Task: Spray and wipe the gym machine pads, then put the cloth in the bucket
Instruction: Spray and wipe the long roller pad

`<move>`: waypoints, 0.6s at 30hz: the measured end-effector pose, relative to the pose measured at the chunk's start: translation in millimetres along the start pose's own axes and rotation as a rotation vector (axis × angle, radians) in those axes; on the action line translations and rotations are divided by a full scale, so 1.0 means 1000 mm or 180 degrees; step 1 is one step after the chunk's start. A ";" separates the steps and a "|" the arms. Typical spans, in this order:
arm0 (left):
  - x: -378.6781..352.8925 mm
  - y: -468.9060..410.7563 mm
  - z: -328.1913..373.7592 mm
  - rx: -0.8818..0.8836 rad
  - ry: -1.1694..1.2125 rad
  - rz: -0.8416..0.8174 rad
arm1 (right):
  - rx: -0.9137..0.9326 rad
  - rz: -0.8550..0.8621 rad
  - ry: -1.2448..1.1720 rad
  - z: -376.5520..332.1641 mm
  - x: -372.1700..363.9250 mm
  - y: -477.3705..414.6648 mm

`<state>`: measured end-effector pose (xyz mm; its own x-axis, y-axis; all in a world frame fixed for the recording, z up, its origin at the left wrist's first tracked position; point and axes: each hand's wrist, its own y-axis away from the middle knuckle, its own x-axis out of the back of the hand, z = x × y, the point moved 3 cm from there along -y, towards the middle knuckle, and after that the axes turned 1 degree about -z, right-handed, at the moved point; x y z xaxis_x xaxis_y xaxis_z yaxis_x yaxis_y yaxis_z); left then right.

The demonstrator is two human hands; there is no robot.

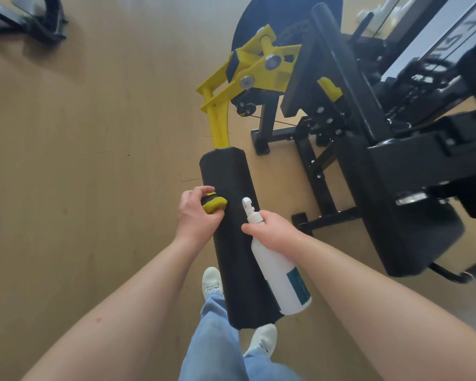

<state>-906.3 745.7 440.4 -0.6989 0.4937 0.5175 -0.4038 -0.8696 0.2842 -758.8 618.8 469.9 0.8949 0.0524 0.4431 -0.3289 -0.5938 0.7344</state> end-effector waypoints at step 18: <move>-0.008 0.133 -0.001 -0.0004 -0.0344 -0.0269 | 0.0099 -0.0197 0.0123 0.103 -0.050 0.107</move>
<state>-955.0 626.4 472.9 -0.5947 0.5611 0.5757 -0.4594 -0.8249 0.3295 -808.0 470.5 473.0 0.9007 0.1204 0.4175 -0.2633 -0.6130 0.7449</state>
